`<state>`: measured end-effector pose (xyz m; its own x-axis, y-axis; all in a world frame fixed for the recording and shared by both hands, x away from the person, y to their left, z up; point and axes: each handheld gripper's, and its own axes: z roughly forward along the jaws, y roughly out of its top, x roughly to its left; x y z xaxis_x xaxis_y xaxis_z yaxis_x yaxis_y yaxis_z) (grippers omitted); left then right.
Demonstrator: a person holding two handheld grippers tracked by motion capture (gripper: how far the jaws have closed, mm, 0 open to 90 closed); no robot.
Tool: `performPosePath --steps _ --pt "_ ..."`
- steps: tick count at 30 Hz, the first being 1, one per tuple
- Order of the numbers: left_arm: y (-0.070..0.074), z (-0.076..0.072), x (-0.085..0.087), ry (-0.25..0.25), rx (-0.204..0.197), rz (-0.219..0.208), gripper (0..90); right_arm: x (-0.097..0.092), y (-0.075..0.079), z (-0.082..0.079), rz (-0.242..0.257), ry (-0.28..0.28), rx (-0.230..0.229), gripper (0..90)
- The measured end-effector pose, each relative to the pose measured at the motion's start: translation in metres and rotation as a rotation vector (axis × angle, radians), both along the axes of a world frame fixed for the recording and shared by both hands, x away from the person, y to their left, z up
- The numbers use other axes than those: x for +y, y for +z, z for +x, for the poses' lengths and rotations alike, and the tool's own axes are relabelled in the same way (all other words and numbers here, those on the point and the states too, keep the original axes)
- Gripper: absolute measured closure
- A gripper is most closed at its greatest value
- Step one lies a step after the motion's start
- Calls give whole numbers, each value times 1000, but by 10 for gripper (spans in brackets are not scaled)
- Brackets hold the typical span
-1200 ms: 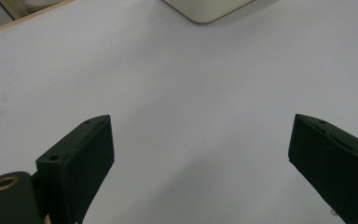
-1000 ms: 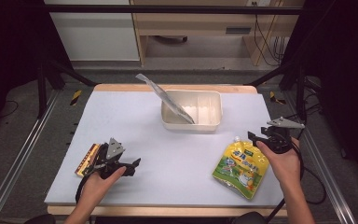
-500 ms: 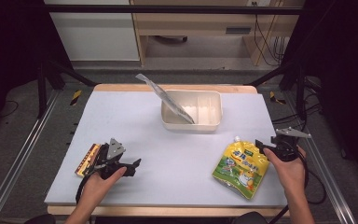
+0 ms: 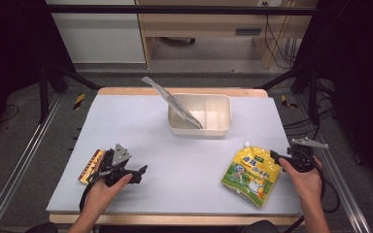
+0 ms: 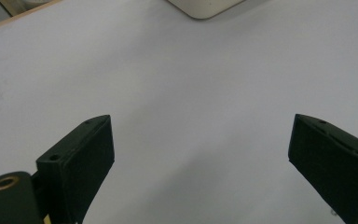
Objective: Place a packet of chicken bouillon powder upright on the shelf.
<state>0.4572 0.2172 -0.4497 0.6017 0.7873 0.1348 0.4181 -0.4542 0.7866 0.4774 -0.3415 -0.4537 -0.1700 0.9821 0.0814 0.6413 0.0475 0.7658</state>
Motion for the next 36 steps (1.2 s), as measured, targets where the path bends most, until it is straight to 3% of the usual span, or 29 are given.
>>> performPosePath --steps 12,21,36 --pt "0 0 0 -2 1 4 68 -6 -15 -1 33 0 39 295" --pt "-1 0 0 -2 2 6 68 -4 -21 -2 46 35 58 323" --pt "-1 0 -1 -4 3 6 68 5 -21 -6 56 73 58 381"
